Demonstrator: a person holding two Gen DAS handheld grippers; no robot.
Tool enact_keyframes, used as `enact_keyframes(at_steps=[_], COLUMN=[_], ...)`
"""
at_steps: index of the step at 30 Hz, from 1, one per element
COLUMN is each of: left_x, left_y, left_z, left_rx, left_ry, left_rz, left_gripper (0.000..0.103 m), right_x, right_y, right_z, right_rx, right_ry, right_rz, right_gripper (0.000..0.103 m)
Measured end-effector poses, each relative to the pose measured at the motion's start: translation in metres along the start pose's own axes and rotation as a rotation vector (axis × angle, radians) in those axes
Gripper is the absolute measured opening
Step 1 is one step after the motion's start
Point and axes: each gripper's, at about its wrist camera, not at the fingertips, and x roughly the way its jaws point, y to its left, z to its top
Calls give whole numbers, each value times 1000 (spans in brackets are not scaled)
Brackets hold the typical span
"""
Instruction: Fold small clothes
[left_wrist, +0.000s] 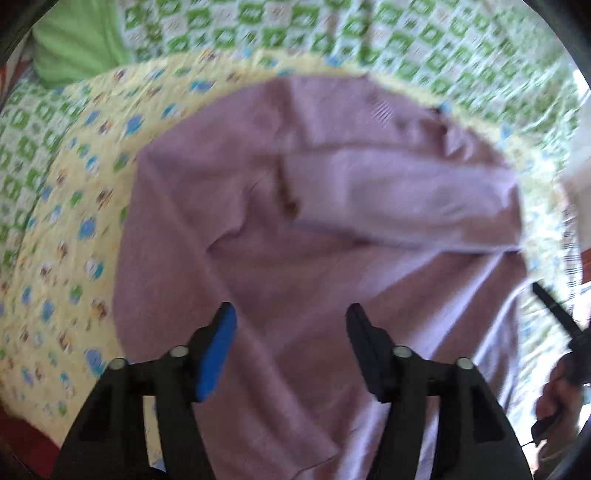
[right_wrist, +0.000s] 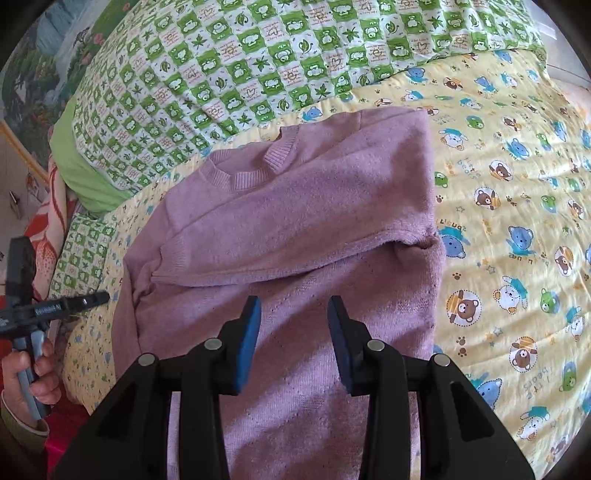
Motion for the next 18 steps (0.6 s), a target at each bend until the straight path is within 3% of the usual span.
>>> enact_keyframes(at_steps=[3, 8, 9, 10, 11, 12, 13, 18], left_x=[31, 66, 68, 67, 63, 59, 54, 13], left_y=[10, 6, 5, 6, 8, 10, 16, 30], left_z=[-29, -58, -62, -64, -65, -65, -63, -42], left_rx=[-32, 19, 33, 44, 49, 49, 33, -72], left_ry=[118, 213, 213, 197, 178, 168, 155, 37], left_rz=[42, 149, 163, 165, 158, 150, 117, -87], left_gripper=[65, 65, 61, 50, 40, 16, 9, 6], right_x=[6, 17, 18, 19, 19, 18, 18, 17], right_y=[0, 5, 7, 9, 12, 14, 15, 17], right_z=[-5, -7, -6, -6, -5, -4, -4, -4], right_rx=[7, -4, -7, -12, -20, -27, -32, -44], right_ry=[20, 60, 62, 62, 60, 59, 59, 56], right_rz=[8, 27, 30, 34, 38, 40, 43, 52], right_gripper=[39, 39, 39, 39, 39, 39, 39, 39])
